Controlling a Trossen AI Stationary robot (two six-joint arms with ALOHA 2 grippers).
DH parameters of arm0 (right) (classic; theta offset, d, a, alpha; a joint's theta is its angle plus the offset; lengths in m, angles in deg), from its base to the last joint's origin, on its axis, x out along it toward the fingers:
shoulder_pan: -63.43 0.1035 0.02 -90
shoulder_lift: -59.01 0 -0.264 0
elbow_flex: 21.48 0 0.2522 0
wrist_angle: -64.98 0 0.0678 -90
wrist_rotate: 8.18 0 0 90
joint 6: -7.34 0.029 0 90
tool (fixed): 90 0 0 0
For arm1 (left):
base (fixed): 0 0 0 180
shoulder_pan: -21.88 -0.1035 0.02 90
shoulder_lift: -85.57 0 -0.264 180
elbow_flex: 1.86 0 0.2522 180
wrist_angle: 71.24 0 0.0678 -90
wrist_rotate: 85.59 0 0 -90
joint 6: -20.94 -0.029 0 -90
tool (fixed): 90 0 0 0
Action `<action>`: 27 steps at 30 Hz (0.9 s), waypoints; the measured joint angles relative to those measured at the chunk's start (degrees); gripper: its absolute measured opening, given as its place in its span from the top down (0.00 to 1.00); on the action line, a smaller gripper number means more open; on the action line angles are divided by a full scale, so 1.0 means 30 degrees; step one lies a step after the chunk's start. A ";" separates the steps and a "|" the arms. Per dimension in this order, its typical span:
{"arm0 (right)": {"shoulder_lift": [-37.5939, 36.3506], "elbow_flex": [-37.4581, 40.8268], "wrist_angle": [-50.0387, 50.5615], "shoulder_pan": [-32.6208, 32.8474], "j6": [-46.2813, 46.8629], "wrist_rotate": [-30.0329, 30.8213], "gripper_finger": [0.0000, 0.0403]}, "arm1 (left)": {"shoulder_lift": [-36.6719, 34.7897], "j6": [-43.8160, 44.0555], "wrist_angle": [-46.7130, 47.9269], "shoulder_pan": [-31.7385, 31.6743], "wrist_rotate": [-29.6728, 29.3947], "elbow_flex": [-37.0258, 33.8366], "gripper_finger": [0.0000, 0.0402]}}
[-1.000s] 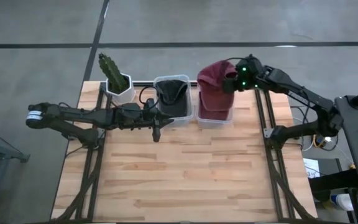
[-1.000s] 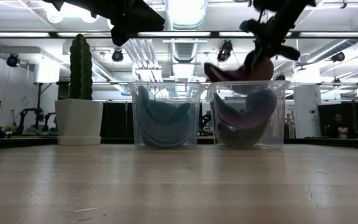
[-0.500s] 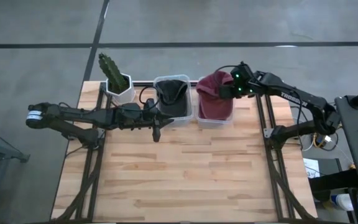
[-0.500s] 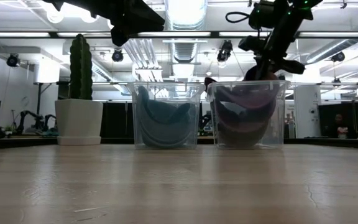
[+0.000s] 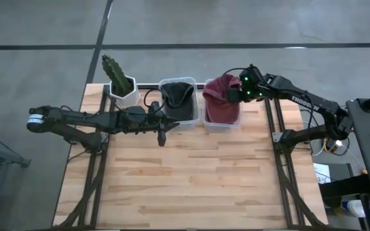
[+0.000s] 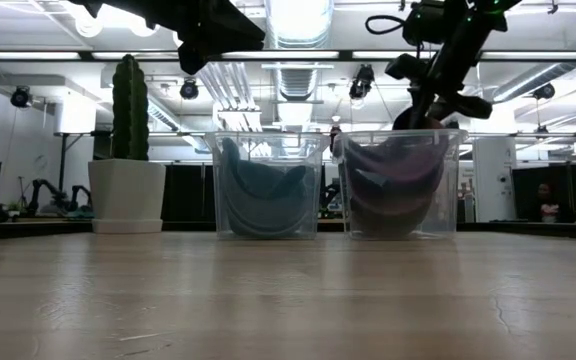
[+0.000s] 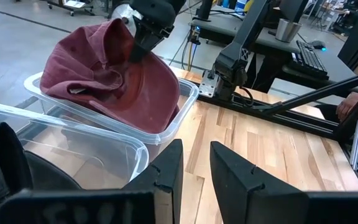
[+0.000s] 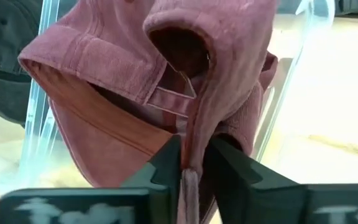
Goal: Pick & Place hat
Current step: Put the pink cap into the right transparent bin
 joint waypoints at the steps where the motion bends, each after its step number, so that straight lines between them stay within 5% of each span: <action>1: 0.0042 0.0000 -0.0002 0.0000 -0.0026 -0.0093 0.81 | 0.0000 0.0000 0.0000 0.0005 0.0000 0.0000 0.82; 12: -0.0515 -0.1133 0.2585 -0.0007 -0.1179 -0.0680 0.66 | 0.0007 -0.0007 0.0000 0.0000 0.0044 0.0000 0.82; 18: -0.0936 -0.2522 0.5014 0.0000 -0.1979 0.1024 0.67 | 0.0007 -0.0007 0.0000 0.0004 0.0044 0.0000 0.82; 27: -0.0170 -0.4870 0.2529 0.0585 -0.5746 0.3139 0.77 | 0.0007 -0.0004 0.0000 0.0004 0.0044 0.0000 0.82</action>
